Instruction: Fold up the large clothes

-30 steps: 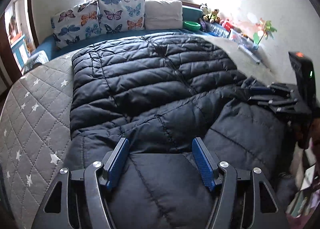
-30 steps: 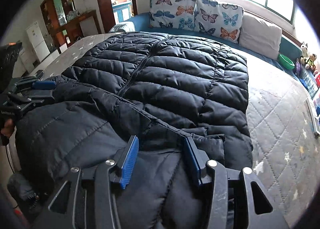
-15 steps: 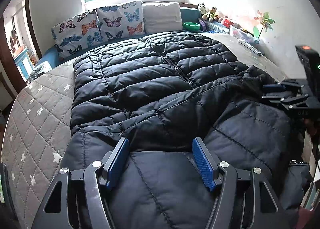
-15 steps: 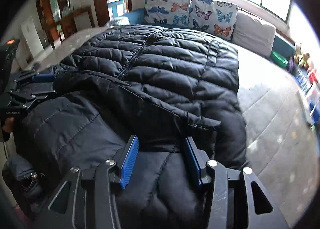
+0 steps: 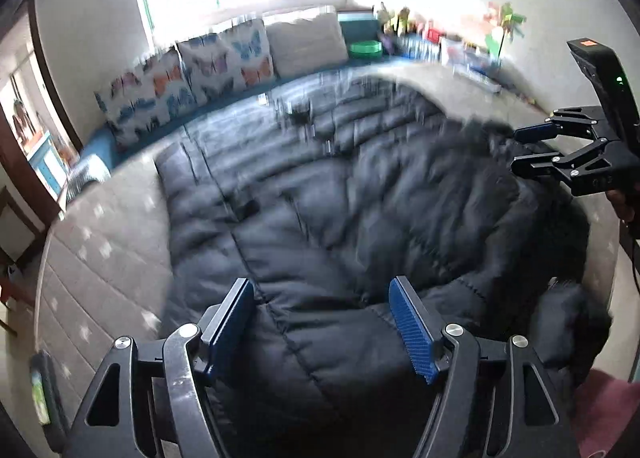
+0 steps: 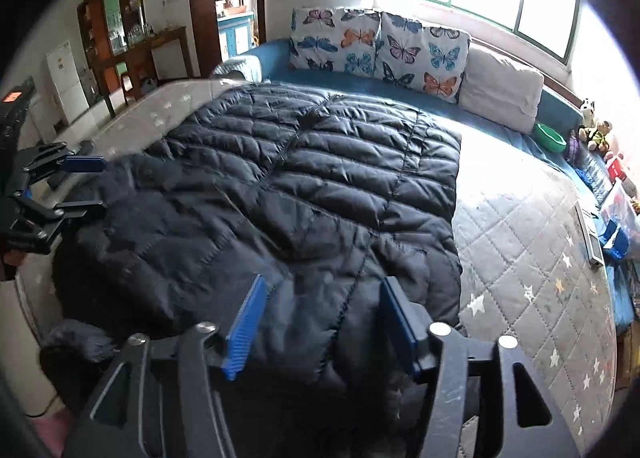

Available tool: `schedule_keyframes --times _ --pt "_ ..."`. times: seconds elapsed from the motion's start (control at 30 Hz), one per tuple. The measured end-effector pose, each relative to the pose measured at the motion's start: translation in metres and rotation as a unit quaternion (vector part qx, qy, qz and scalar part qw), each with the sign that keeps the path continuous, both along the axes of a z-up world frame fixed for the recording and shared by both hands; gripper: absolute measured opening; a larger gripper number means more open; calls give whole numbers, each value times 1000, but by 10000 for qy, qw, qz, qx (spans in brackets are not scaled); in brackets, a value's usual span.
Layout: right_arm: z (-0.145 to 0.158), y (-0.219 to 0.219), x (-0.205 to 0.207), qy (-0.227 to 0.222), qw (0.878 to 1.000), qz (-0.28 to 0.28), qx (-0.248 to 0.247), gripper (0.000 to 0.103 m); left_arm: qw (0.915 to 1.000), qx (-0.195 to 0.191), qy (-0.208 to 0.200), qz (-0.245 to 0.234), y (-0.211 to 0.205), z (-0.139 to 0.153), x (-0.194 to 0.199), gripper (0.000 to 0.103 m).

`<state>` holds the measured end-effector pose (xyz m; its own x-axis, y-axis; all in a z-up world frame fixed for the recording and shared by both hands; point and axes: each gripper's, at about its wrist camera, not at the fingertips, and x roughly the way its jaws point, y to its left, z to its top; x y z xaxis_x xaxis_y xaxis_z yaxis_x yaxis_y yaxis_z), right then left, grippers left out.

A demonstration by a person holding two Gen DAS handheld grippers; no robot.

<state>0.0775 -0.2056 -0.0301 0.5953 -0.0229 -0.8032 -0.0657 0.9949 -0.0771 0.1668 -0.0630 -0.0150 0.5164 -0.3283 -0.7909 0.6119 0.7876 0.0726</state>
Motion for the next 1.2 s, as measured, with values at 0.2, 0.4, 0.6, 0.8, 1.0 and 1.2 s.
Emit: schedule_keyframes --times 0.2,0.4,0.6,0.8,1.0,1.2 --pt "-29 -13 1 60 9989 -25 465 74 9998 125 -143 24 -3 -18 -10 76" --pt "9 -2 -26 -138 9999 55 -33 74 9991 -24 -314 -278 16 19 -47 77" --pt "22 7 -71 -251 9982 410 -350 74 9892 463 -880 -1080 31 27 -126 84" --pt "6 16 -99 4 9966 693 -452 74 9693 1135 -941 -1969 11 -13 -189 84" --pt "-4 26 -112 171 9944 862 -582 74 9547 1222 -1221 -2424 -24 -38 -206 84" --pt "-15 31 -127 285 9895 1108 -886 74 9639 932 -1248 -2157 -39 -36 -195 36"
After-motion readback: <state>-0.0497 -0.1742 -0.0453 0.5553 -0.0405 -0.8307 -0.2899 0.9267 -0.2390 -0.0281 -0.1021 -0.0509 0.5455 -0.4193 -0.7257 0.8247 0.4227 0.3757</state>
